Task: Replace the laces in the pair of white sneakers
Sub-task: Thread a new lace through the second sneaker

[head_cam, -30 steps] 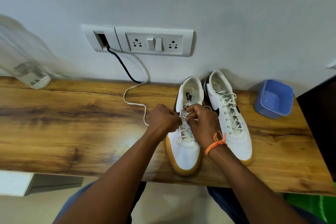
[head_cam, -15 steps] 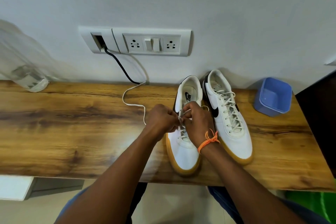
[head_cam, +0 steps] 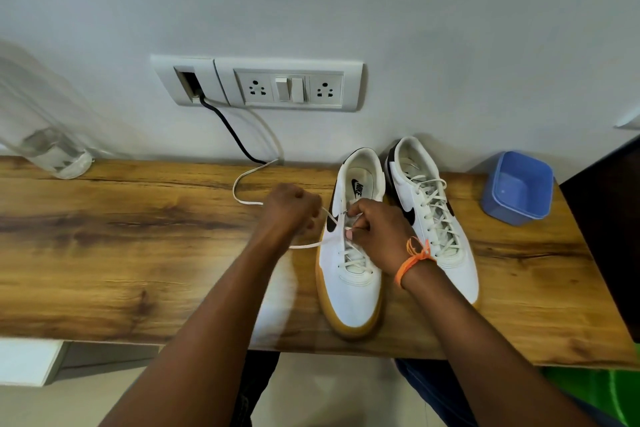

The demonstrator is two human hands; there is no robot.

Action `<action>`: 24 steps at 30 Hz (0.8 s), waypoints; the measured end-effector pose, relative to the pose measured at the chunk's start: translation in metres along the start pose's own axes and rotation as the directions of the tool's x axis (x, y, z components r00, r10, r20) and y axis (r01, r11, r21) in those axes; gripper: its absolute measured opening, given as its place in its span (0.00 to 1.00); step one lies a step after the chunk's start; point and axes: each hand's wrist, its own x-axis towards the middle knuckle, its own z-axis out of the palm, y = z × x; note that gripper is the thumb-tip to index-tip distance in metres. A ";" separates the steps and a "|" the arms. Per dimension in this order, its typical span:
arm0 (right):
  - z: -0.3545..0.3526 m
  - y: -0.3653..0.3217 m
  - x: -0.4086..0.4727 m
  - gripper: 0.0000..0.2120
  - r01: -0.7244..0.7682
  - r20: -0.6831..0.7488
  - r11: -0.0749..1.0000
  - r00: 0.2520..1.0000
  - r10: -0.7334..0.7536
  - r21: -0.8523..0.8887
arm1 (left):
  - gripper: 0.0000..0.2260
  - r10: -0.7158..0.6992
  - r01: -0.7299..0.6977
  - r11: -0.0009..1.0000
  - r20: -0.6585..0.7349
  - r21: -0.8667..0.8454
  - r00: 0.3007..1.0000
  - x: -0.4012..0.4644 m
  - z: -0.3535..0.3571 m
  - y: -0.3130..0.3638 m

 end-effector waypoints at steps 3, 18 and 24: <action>-0.015 0.002 0.001 0.10 -0.039 0.079 0.999 0.996 0.037 0.019 | 0.08 0.021 -0.076 0.977 -0.261 -0.201 0.965 0.009 -0.027 0.008; -0.048 0.004 0.000 0.13 -0.007 0.173 1.000 0.985 0.008 -0.004 | 0.06 0.084 -0.082 0.993 -0.019 0.086 0.996 0.009 -0.006 -0.007; -0.051 0.002 0.000 0.17 -0.018 0.161 0.999 0.987 0.024 -0.039 | 0.16 -0.090 0.044 0.976 0.213 0.213 0.973 -0.001 0.016 -0.011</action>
